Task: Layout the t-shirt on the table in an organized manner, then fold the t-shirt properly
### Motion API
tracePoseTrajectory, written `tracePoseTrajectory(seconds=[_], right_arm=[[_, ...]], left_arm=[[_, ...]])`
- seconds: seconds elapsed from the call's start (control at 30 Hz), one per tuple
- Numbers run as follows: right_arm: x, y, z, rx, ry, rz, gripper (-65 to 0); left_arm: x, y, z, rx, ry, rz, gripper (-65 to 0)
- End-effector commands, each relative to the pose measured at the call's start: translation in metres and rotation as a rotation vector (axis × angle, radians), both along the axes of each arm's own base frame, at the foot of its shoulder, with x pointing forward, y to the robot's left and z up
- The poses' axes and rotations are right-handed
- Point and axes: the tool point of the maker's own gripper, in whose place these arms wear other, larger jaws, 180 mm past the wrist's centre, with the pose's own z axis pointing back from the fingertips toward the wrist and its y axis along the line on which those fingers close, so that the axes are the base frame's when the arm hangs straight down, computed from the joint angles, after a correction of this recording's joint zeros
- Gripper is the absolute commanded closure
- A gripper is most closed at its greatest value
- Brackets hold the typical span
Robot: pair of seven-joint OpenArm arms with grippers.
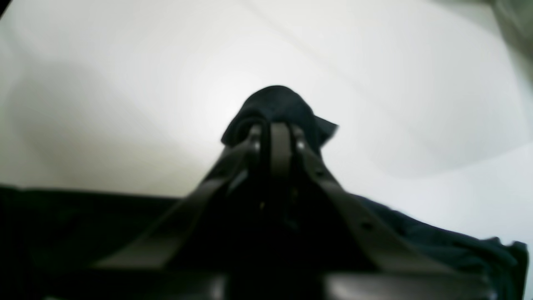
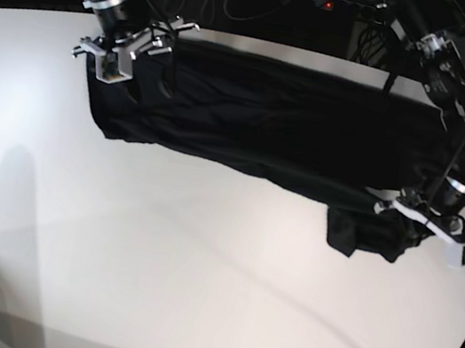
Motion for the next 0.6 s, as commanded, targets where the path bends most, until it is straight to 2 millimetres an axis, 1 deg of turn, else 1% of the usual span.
tracePoseTrajectory(seconds=[0.0, 0.07, 0.13, 0.27, 0.4, 0.57], right_arm=[[0.005, 0.003, 0.013, 0.023, -0.052, 0.005, -31.5], [0.005, 0.008, 0.013, 0.031, -0.053, 0.015, -31.7], [0.009, 0.015, 0.017, 0.042, -0.067, 0.031, -31.9], [0.018, 0.027, 0.024, 0.059, -0.098, 0.063, -32.0], [0.030, 0.033, 0.033, 0.061, -0.137, 0.086, -35.6], [0.042, 0.043, 0.028, 0.032, -0.109, 0.135, -36.3]], left_arm=[[-0.002, 0.003, 0.008, -0.011, -0.037, 0.007, -0.2], [-0.015, 0.010, -0.002, -0.036, -0.005, 0.025, -0.2], [-0.026, 0.018, -0.007, -0.050, 0.018, 0.037, -0.2], [-0.047, 0.022, -0.016, -0.092, 0.042, 0.047, -0.2], [-0.071, 0.036, -0.021, -0.107, 0.066, 0.064, -0.2], [-0.095, 0.042, -0.031, -0.130, 0.106, 0.072, -0.2]])
